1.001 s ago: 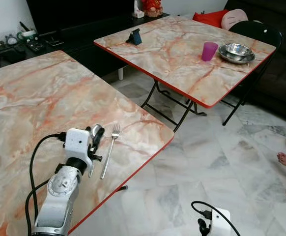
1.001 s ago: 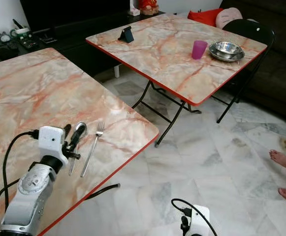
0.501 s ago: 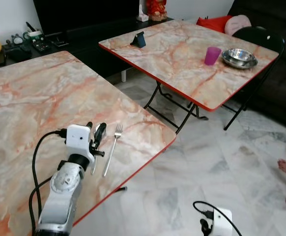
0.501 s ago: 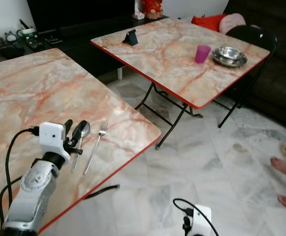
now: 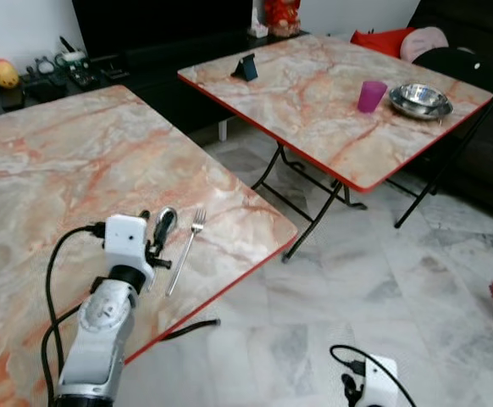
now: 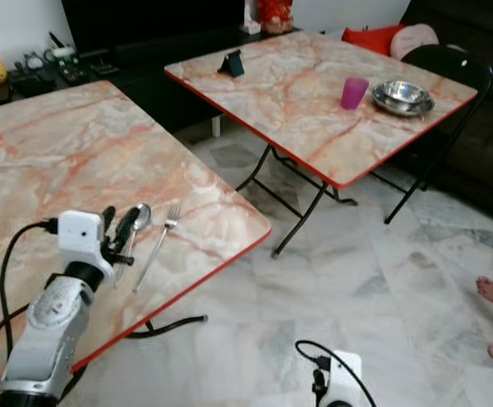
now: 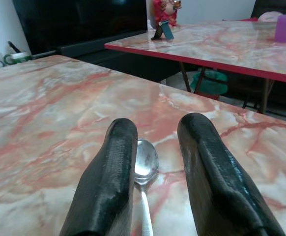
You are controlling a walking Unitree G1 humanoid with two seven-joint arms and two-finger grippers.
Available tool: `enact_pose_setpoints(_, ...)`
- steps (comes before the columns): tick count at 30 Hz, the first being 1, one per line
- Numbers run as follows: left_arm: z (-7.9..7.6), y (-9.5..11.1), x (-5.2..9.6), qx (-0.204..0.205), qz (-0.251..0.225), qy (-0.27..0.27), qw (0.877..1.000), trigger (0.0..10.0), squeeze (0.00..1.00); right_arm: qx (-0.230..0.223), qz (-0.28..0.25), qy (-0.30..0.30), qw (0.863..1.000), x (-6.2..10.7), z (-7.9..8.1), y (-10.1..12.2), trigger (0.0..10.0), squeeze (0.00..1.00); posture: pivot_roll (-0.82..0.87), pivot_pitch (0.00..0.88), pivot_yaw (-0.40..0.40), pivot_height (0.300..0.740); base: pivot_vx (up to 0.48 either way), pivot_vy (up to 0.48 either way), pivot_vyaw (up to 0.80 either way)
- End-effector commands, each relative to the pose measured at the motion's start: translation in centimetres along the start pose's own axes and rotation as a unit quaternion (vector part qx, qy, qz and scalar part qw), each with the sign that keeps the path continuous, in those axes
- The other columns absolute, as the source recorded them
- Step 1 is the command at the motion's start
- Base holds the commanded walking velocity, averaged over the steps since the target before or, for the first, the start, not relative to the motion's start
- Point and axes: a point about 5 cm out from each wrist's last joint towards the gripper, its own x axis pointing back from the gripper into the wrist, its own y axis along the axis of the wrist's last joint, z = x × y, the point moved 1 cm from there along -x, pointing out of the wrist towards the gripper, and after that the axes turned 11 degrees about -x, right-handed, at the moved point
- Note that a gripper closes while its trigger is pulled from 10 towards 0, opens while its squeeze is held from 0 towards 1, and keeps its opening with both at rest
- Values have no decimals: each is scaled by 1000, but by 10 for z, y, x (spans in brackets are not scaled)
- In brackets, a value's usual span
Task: Setting the table
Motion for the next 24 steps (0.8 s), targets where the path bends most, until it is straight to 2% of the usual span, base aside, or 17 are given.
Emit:
enact_pose_setpoints(1, -5, 2, -1, -3, -5, -9, 1000, 10000, 0, 0, -7, -5, 1000, -1, -3, 4, 10000, 0, 75, 0, -37, 740, 0, 0, 0)
enact_pose_setpoints(10, -10, -7, -5, -23, 32, -31, 999, 10000, 0, 3, -8, -2, 1000, 0, 2, 2, 10000, 0, 78, 0, -37, 740, 0, 0, 0)
enact_pose_setpoints(12, -14, -14, -9, -42, 64, -38, 996, 10000, 0, 3, -9, -1, 1000, 0, 3, 2, 10000, 0, 79, 0, -35, 740, 0, 0, 0)
enact_pose_setpoints(14, -16, -17, -12, -49, 73, -39, 995, 10000, 0, 4, -10, 0, 1000, 0, 5, 2, 10000, 0, 78, 0, -34, 740, 0, 0, 0)
enact_pose_setpoints(17, -17, -15, -19, -36, 69, -34, 996, 10000, 0, 4, -12, 0, 1000, 0, 6, 2, 10000, 0, 74, 0, -32, 740, 0, 0, 0)
enact_pose_setpoints(18, -17, -13, -24, -16, 68, -26, 997, 10000, 0, 3, -15, 1, 1000, -1, 7, 4, 10000, 0, 69, 0, -27, 740, 0, 0, 0)
enact_pose_setpoints(21, -16, -12, -32, 6, 71, -18, 997, 10000, 0, 2, -20, 0, 1000, -1, 7, 6, 10000, 0, 61, 0, -24, 740, 0, 0, 0)
enact_pose_setpoints(24, -19, -13, -40, 5, 79, -25, 997, 10000, 0, 1, -22, -2, 1000, -1, 5, 7, 10000, 0, 59, 0, -25, 740, 0, 0, 0)
